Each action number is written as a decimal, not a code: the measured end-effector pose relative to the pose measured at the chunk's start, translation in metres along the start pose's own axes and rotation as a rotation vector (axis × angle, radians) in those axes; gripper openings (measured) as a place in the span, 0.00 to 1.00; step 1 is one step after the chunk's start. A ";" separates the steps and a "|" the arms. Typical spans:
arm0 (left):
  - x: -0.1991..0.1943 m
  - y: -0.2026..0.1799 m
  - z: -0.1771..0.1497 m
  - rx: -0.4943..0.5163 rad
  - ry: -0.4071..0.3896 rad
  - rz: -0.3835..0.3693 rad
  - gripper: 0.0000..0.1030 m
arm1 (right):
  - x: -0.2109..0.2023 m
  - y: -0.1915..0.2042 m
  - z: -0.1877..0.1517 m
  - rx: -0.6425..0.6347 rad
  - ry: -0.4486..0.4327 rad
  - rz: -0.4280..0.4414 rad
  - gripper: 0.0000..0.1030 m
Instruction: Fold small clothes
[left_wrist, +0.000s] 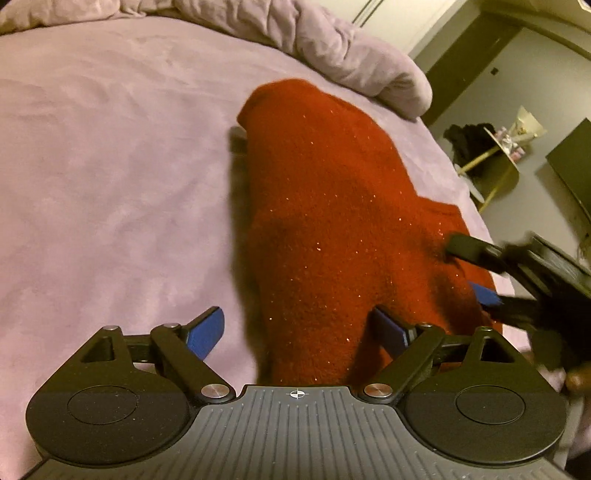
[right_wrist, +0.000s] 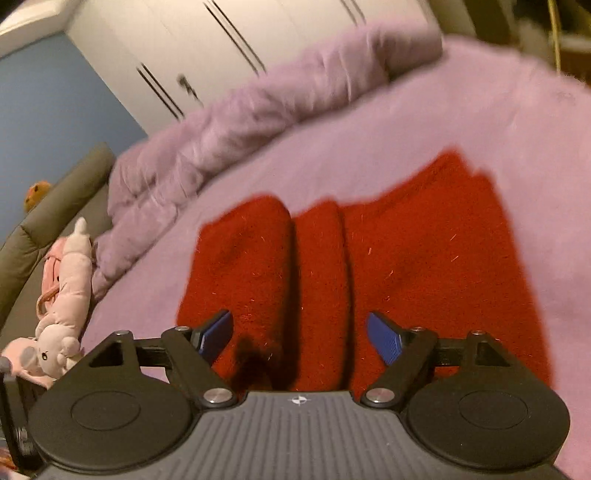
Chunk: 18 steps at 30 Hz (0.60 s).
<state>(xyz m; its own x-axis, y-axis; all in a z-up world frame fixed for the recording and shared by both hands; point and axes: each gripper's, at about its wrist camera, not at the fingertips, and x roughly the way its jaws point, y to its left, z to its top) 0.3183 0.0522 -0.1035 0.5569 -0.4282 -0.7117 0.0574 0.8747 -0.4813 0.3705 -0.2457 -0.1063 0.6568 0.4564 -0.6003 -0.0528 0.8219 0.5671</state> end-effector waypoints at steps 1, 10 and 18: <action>-0.001 -0.003 0.000 0.009 0.002 0.006 0.89 | 0.012 -0.003 0.003 0.024 0.037 0.019 0.78; 0.005 -0.012 -0.001 0.041 0.001 0.034 0.91 | 0.047 0.014 0.003 0.011 0.073 0.122 0.42; -0.012 -0.025 -0.007 0.100 -0.026 0.083 0.92 | 0.013 0.079 -0.015 -0.422 -0.093 -0.143 0.23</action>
<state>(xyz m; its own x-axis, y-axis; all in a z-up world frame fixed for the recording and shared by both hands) 0.3048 0.0335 -0.0861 0.5847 -0.3486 -0.7326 0.0915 0.9256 -0.3674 0.3642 -0.1696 -0.0778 0.7436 0.3114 -0.5917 -0.2462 0.9503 0.1907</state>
